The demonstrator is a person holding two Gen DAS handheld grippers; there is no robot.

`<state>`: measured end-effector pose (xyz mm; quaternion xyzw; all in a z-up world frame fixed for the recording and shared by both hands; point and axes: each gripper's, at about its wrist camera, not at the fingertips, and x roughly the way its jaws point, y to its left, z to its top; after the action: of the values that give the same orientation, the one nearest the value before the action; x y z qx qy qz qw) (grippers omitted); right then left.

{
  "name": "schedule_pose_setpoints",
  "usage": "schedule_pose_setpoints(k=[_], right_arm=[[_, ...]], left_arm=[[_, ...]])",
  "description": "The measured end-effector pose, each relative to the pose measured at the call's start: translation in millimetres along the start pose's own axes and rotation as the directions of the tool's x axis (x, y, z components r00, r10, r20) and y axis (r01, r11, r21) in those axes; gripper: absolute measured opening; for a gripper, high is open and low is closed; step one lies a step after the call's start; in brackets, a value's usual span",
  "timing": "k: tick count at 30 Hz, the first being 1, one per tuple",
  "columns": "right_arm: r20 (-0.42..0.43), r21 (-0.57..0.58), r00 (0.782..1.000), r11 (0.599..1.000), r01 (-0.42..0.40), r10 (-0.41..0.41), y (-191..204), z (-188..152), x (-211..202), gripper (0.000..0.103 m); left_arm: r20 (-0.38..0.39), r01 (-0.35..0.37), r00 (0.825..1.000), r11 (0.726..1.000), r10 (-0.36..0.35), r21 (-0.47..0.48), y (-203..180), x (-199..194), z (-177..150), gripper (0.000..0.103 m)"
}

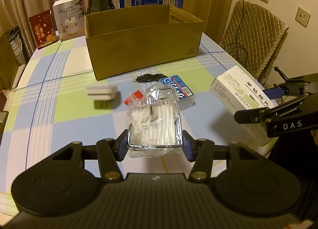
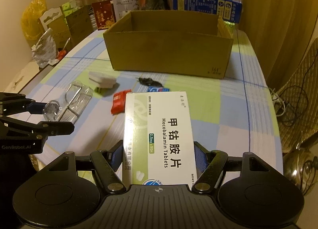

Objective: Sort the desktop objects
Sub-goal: 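Lift and carry the clear packaging and Mecobalamin box over the cardboard box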

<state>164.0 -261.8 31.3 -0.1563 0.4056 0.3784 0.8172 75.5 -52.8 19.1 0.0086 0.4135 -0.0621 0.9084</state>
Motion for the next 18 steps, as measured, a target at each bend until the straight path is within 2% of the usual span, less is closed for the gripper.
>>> schedule_pose_setpoints(k=[9,18], right_arm=[[0.018,-0.009,1.000,1.000,0.004,-0.004,-13,24,6,0.068],[0.049,-0.026,0.999,1.000,0.007,-0.005,-27,68,13,0.068]], left_arm=[[0.006,-0.002,1.000,1.000,0.002,0.011,5,9,21,0.049],[0.034,-0.007,0.999,1.000,0.006,0.021,20,19,61,0.049]])
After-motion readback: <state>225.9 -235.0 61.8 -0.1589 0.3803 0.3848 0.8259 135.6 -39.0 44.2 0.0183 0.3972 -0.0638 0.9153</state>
